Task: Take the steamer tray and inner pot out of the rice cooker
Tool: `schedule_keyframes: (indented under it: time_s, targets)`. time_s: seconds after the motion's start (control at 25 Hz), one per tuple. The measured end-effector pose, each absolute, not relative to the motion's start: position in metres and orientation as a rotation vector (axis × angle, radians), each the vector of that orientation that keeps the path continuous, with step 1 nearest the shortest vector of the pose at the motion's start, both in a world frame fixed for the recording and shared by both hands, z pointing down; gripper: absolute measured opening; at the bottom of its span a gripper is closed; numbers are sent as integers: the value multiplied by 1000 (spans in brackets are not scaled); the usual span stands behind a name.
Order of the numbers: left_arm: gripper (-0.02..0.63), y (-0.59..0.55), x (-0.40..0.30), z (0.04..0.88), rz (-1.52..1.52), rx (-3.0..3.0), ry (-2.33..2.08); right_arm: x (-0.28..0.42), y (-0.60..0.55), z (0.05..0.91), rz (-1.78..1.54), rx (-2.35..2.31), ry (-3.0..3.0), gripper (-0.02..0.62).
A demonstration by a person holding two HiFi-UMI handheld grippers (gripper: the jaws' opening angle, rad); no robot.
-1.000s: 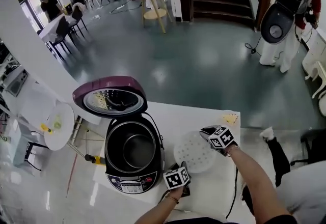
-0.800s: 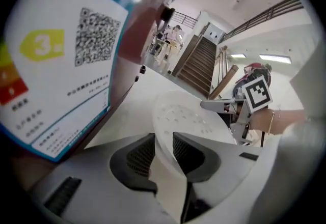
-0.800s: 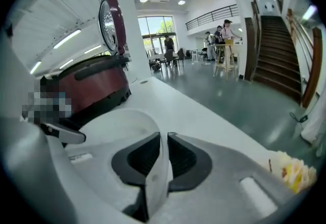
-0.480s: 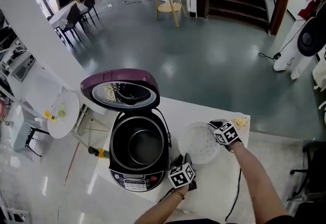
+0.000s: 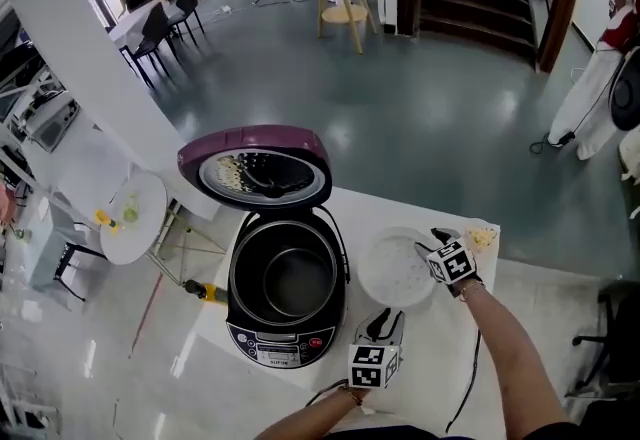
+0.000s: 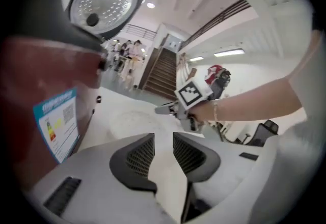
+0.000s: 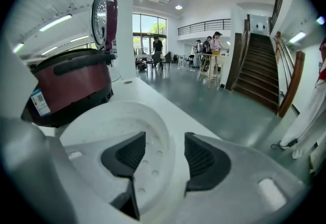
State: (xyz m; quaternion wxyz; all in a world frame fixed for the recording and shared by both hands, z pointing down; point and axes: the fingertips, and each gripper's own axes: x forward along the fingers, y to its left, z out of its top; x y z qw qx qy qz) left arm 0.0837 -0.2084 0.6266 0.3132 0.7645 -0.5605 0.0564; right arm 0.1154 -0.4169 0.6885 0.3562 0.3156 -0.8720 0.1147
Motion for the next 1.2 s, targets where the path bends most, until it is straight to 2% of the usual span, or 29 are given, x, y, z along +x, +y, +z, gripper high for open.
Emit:
schedule_keyframes:
  time_s: [0.24, 0.32, 0.44, 0.56, 0.76, 0.88, 1.0, 1.2]
  targets:
    - [114, -163, 118, 514, -5, 2533, -1218, 112, -385, 607, 345, 983, -2420, 250]
    - [114, -147, 107, 471, -120, 2604, -1153, 97, -361, 577, 438, 991, -2514, 310]
    - [114, -137, 55, 407, -226, 2648, -1287, 61, -319, 535, 521, 952, -2629, 342]
    - [114, -144, -37, 374, -108, 2554, -1647, 16, -288, 498, 533, 929, -2704, 347]
    - [114, -162, -171, 397, 161, 2325, -1927, -49, -262, 495, 437, 904, -2558, 351]
    - [154, -168, -216, 423, 256, 2186, -1970, -73, -258, 508, 493, 906, -2467, 351]
    - [167, -175, -252, 449, 427, 2106, -2039, -90, -260, 518, 518, 933, -2419, 354]
    - [289, -185, -287, 509, 920, 1971, -1930, -106, -265, 534, 350, 921, -2276, 380]
